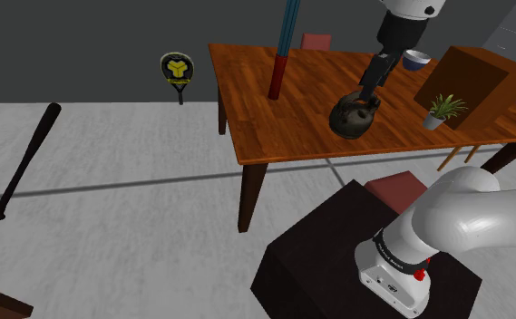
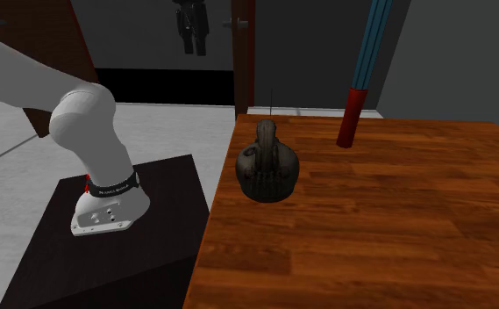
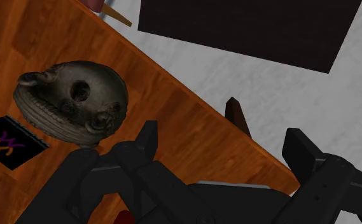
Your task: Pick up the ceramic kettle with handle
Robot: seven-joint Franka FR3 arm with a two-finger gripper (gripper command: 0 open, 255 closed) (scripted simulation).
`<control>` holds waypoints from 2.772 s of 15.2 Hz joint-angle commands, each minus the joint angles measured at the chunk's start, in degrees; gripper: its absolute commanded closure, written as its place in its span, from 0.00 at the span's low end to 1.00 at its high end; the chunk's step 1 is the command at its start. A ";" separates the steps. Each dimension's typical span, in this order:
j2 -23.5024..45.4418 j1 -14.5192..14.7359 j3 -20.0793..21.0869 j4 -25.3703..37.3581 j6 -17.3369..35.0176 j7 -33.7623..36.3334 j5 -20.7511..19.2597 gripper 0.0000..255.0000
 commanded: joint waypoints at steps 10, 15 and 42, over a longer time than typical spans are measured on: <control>0.89 -2.46 -15.46 -4.91 11.04 -14.23 -5.04 0.00; 5.18 -2.95 -24.48 -4.62 17.45 -22.45 -6.24 0.00; 22.37 2.22 -46.18 -2.25 34.54 -42.91 -0.30 1.00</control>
